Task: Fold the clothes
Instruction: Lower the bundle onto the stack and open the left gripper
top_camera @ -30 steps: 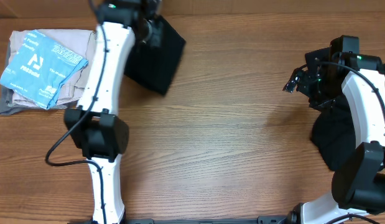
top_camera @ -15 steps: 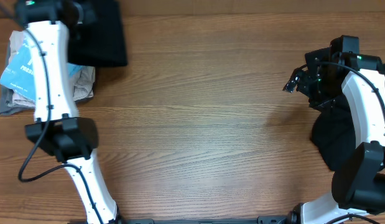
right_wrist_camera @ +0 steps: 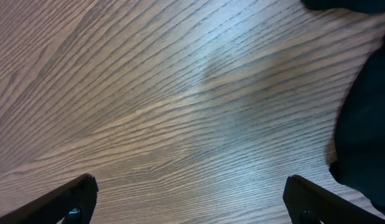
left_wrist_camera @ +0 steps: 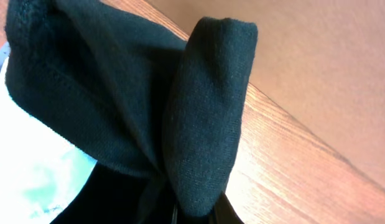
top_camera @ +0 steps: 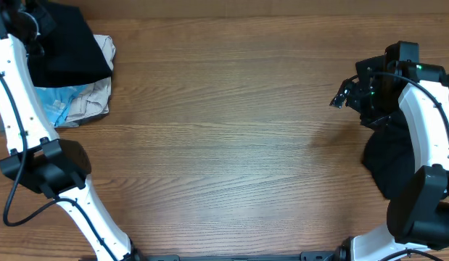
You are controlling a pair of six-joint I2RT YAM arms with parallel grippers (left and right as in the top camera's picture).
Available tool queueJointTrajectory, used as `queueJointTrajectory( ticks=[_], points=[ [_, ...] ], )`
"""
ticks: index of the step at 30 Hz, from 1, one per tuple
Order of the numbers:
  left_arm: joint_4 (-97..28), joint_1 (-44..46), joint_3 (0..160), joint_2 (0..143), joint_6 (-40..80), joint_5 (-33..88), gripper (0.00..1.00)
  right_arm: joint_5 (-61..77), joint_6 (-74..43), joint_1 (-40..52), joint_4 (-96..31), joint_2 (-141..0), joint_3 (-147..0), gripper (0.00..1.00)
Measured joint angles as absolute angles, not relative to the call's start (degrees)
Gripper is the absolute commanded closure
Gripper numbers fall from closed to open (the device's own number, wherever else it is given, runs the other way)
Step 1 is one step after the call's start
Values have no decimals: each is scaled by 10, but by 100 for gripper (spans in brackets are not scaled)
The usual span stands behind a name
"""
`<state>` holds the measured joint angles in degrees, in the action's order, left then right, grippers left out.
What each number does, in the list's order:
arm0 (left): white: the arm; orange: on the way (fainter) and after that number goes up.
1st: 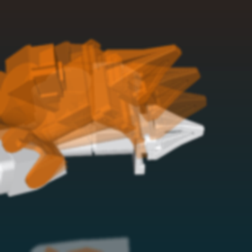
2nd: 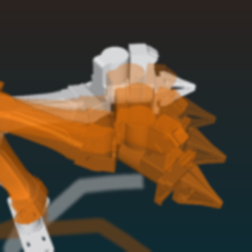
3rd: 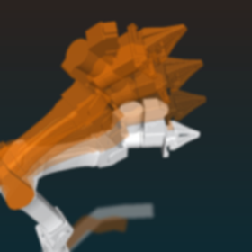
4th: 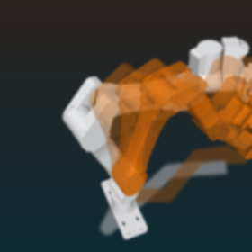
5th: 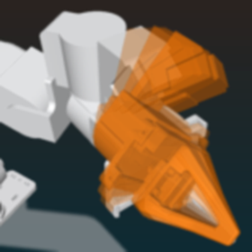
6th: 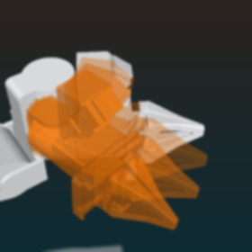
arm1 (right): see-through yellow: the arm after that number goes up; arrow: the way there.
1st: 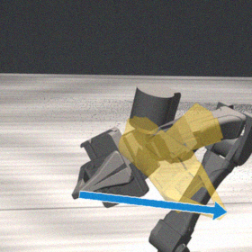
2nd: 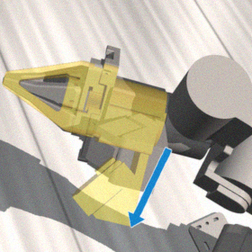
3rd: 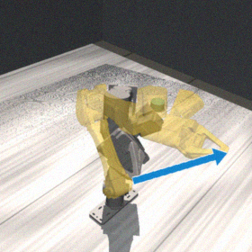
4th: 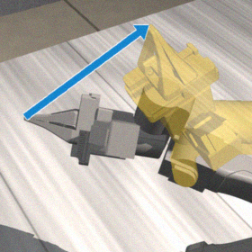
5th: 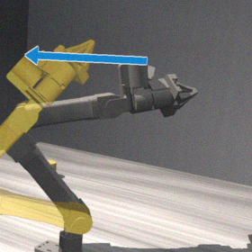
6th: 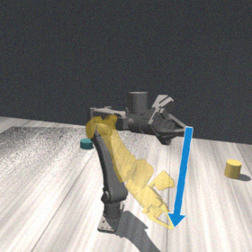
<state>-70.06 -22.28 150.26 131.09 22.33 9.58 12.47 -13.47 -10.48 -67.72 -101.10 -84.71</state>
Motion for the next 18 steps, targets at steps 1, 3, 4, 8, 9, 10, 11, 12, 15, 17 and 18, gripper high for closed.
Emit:
queueJointTrajectory(
  ticks=[1, 3, 4, 8, 9, 10, 11, 12, 15, 17, 18],
  points=[
    [-698, -227, 1503, 1311, 232, 98, 96, 125, -135, -105, -677, -1011, -847, 0],
    [-692, -232, 1503, 1311, 249, 99, 96, 125, -135, -105, -677, -1011, -847, 0],
    [-686, -234, 1503, 1311, 259, 100, 96, 125, -135, -105, -677, -1011, -847, 0],
    [-655, -238, 1503, 1311, 287, 101, 96, 125, -135, -105, -677, -1011, -847, 0],
    [-645, -238, 1503, 1311, 296, 102, 96, 124, -135, -105, -677, -1011, -847, 0],
    [-636, -238, 1503, 1311, 305, 103, 96, 125, -135, -105, -677, -1011, -847, 0],
    [-626, -237, 1503, 1311, 321, 103, 96, 125, -135, -105, -677, -1011, -847, 0],
    [-621, -237, 1503, 1311, 332, 105, 96, 125, -135, -105, -677, -1011, -847, 0],
    [-604, -237, 1503, 1311, 370, 105, 96, 125, -135, -105, -677, -1011, -847, 0],
    [-595, -237, 1503, 1313, 391, 105, 96, 124, -135, -105, -677, -1011, -847, 0],
    [-590, -237, 1503, 1315, 398, 105, 96, 125, -135, -105, -677, -1011, -847, 0]
  ],
)
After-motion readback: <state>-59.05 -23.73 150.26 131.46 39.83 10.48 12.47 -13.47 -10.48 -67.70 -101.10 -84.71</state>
